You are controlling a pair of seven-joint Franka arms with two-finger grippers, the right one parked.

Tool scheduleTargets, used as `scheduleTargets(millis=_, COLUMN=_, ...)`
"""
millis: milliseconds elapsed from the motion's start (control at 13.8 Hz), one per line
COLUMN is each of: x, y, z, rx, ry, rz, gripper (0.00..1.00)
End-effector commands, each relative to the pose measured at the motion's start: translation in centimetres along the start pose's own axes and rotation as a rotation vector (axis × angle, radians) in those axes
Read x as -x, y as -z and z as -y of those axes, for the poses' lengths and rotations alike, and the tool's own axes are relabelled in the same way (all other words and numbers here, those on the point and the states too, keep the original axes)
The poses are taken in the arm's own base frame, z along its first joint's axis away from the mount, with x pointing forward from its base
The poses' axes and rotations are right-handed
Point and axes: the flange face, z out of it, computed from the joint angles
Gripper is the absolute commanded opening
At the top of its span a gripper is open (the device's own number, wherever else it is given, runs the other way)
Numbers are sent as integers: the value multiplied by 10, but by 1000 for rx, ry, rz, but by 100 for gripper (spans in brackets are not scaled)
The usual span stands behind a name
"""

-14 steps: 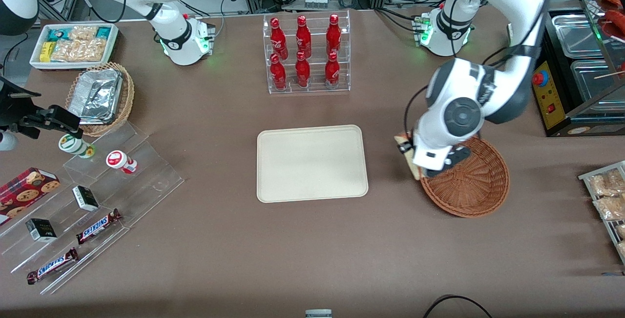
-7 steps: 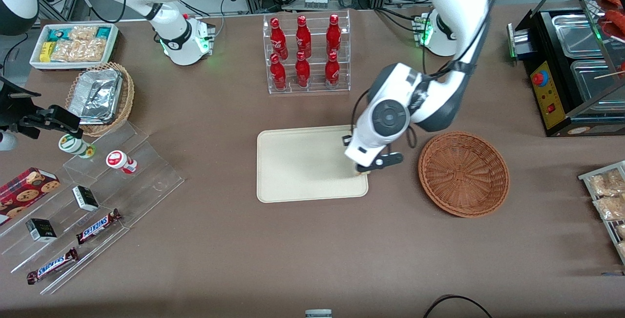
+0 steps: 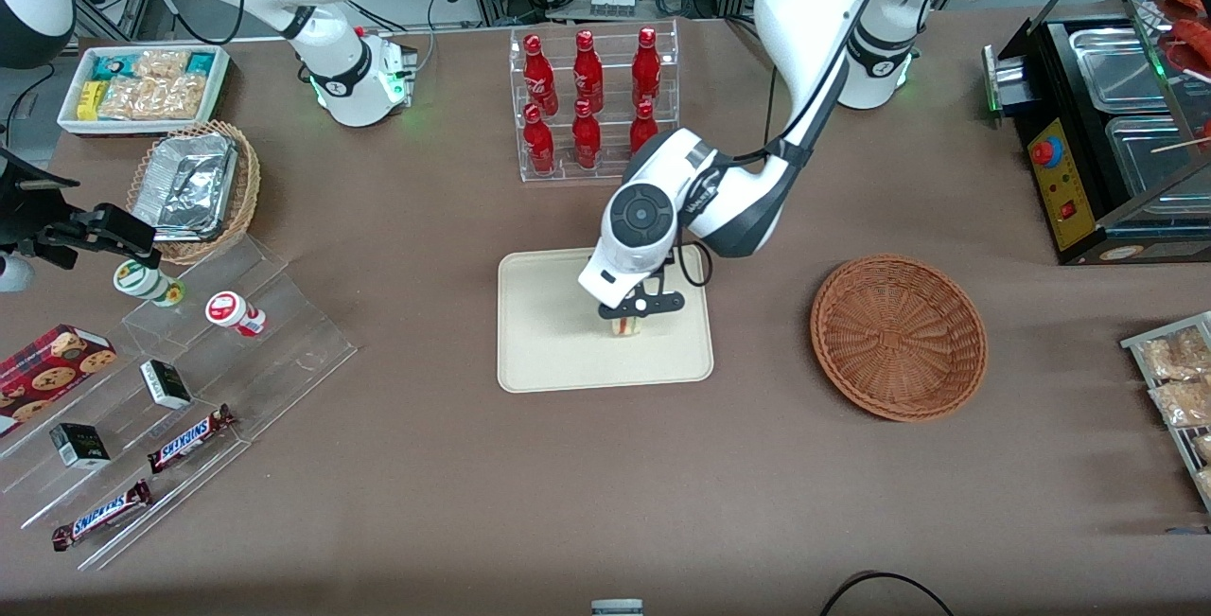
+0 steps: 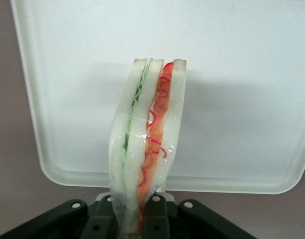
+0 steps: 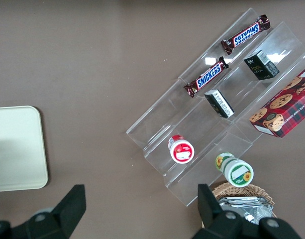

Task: Place sandwich from basket to tray
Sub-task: 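Carry the held sandwich over the cream tray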

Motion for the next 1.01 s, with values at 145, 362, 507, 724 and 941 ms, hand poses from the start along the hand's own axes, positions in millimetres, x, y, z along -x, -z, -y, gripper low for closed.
scheduleTargets(millis=145, x=0, y=-11, z=-14, rx=-12, ry=4, rz=-40, gripper=0)
scheduleTargets(millis=362, x=-7, y=-23, z=-10, rx=-24, ry=14, rz=-37, gripper=0)
scheduleTargets(millis=507, x=-12, y=-27, z=-11, rx=-8, ry=18, rz=-54, gripper=0)
scheduleTargets(millis=724, x=-20, y=-34, z=-7, rx=-13, ry=44, rz=-60, gripper=0)
scheduleTargets(millis=941, x=-21, y=-37, z=-5, rx=-16, ry=53, rz=-57, gripper=0)
